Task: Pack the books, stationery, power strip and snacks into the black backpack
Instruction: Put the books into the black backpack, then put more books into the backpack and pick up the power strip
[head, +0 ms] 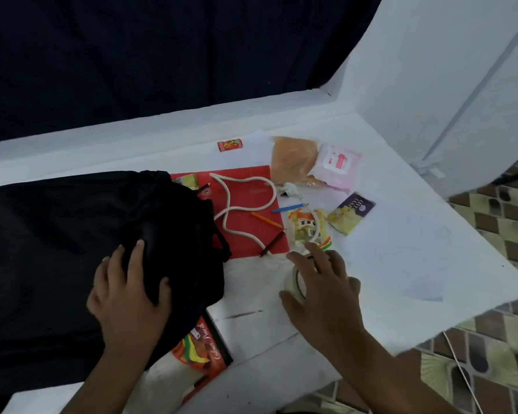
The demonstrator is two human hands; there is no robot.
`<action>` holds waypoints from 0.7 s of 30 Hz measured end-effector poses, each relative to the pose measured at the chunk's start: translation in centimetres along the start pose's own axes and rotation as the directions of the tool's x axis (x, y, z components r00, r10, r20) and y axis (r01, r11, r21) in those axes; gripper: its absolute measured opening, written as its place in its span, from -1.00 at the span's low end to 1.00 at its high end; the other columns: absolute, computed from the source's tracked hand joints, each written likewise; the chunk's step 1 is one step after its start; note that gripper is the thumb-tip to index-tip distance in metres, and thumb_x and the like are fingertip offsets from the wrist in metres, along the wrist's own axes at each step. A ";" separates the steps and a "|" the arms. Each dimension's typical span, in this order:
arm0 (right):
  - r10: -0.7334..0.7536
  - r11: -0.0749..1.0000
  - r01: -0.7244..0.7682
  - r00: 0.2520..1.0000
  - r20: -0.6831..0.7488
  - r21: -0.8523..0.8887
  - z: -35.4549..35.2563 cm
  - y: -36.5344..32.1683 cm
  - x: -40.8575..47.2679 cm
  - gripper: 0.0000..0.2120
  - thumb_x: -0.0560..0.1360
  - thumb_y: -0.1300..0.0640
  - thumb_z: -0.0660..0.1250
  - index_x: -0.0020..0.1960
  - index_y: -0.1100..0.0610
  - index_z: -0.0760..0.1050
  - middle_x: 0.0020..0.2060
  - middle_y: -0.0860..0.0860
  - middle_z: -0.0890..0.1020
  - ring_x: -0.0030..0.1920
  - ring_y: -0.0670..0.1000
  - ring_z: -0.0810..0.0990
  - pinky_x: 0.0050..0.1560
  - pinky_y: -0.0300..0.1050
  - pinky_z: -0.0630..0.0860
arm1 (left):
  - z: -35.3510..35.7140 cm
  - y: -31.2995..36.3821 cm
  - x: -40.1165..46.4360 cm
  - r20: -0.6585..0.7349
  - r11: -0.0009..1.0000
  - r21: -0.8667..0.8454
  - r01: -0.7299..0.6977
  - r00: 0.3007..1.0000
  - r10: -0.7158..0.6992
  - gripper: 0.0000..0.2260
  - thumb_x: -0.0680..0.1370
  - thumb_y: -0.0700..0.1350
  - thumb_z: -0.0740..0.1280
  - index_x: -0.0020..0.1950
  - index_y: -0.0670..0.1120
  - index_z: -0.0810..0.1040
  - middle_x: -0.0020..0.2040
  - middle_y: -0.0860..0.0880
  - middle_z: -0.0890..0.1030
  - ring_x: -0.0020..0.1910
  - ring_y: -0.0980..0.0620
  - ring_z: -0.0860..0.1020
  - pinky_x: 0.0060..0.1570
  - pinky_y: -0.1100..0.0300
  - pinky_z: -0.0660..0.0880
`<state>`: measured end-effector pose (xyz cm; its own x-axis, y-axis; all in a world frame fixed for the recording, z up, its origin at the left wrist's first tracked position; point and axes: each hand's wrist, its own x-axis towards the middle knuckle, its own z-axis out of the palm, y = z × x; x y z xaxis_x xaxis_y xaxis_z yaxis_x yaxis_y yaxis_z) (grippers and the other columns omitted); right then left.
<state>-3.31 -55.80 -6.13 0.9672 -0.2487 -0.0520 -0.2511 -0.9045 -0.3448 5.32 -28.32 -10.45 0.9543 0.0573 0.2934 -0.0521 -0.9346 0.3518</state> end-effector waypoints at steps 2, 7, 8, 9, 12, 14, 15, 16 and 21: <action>-0.106 0.994 0.106 0.994 -0.002 0.025 -0.6 -0.8 0.6 -0.38 0.45 -0.20 0.33 0.46 -0.20 0.22 0.54 -0.11 0.16 0.54 0.12 0.10 0.27 0.23 0.37 | -0.3 0.2 -0.1 -0.009 0.998 0.005 0.059 0.998 -0.059 -0.32 0.50 0.10 0.40 0.56 0.01 0.25 0.52 -0.18 0.29 0.49 -0.29 0.20 0.25 -0.44 0.24; -0.303 0.948 0.307 0.951 -0.061 0.084 -1.5 -2.4 2.4 -0.31 0.39 -0.21 0.40 0.45 -0.15 0.27 0.50 -0.08 0.25 0.51 0.09 0.19 0.29 0.18 0.41 | -1.9 -0.2 -1.1 0.000 0.959 0.061 0.278 0.960 -0.279 -0.13 0.40 0.33 0.46 0.59 0.10 0.16 0.56 -0.13 0.22 0.46 -0.32 0.21 0.24 -0.42 0.25; -0.329 0.935 0.335 0.942 -0.068 0.117 -1.6 -2.8 2.8 -0.28 0.37 -0.21 0.43 0.46 -0.14 0.26 0.49 -0.09 0.25 0.51 0.08 0.19 0.32 0.16 0.39 | -2.3 -0.4 -1.3 0.009 0.947 0.060 0.316 0.948 -0.317 -0.13 0.40 0.27 0.49 0.60 0.10 0.15 0.55 -0.15 0.23 0.44 -0.34 0.23 0.23 -0.42 0.27; -0.359 0.917 0.367 0.930 -0.079 0.154 -1.7 -3.3 3.2 -0.24 0.34 -0.22 0.46 0.46 -0.12 0.25 0.48 -0.09 0.27 0.50 0.07 0.20 0.35 0.13 0.38 | -2.8 -0.5 -1.4 0.022 0.943 0.057 0.329 0.944 -0.330 -0.15 0.42 0.22 0.49 0.60 0.10 0.15 0.53 -0.17 0.25 0.41 -0.35 0.27 0.22 -0.40 0.31; -0.432 0.845 0.445 0.895 -0.113 0.295 -1.4 -4.8 4.0 -0.13 0.25 -0.23 0.57 0.42 -0.06 0.23 0.35 -0.09 0.40 0.38 0.02 0.35 0.32 0.01 0.46 | -4.9 -1.0 -1.3 0.062 0.941 -0.061 0.332 0.942 -0.329 -0.32 0.55 0.04 0.41 0.60 0.07 0.18 0.44 -0.18 0.40 0.34 -0.28 0.42 0.22 -0.19 0.43; -0.472 0.800 0.470 0.877 -0.093 0.374 -1.0 -6.0 4.1 -0.09 0.22 -0.23 0.59 0.42 -0.05 0.21 0.31 -0.11 0.42 0.33 -0.05 0.38 0.29 -0.10 0.47 | -6.8 -1.2 -0.9 0.049 0.892 -0.227 0.390 0.920 -0.389 -0.45 0.60 -0.04 0.37 0.55 0.09 0.28 0.32 -0.09 0.53 0.23 -0.11 0.51 0.17 0.01 0.44; -0.499 0.775 0.490 0.862 -0.089 0.400 -0.7 -6.6 4.1 -0.09 0.22 -0.23 0.59 0.42 -0.05 0.22 0.31 -0.12 0.41 0.33 -0.05 0.37 0.29 -0.10 0.48 | -7.8 -1.0 -0.7 0.041 0.849 -0.310 0.429 0.898 -0.439 -0.50 0.61 -0.07 0.36 0.52 0.10 0.32 0.24 -0.04 0.56 0.17 -0.03 0.52 0.14 0.08 0.42; -0.529 0.749 0.515 0.844 -0.092 0.417 -0.4 -7.2 4.1 -0.09 0.22 -0.23 0.59 0.42 -0.05 0.24 0.33 -0.12 0.39 0.35 -0.05 0.36 0.29 -0.08 0.47 | -8.8 -1.0 -0.6 0.032 0.800 -0.385 0.460 0.873 -0.486 -0.54 0.61 -0.08 0.36 0.50 0.12 0.36 0.19 0.01 0.57 0.13 0.03 0.51 0.12 0.14 0.40; -0.662 0.610 0.622 0.741 -0.117 0.491 0.4 -11.4 4.2 -0.12 0.22 -0.19 0.60 0.44 0.00 0.35 0.37 -0.12 0.36 0.38 -0.06 0.32 0.32 -0.09 0.43 | -12.3 -1.7 -1.1 -0.016 0.734 -0.512 0.447 0.849 -0.528 -0.63 0.61 -0.07 0.37 0.41 0.14 0.47 0.13 0.09 0.64 0.05 0.24 0.58 0.00 0.27 0.47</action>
<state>3.61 -46.38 -2.84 0.8779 0.3738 0.2993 0.4679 -0.5364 -0.7024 0.74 -22.45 -0.44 0.8333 0.5474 0.0775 0.2374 -0.4808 0.8441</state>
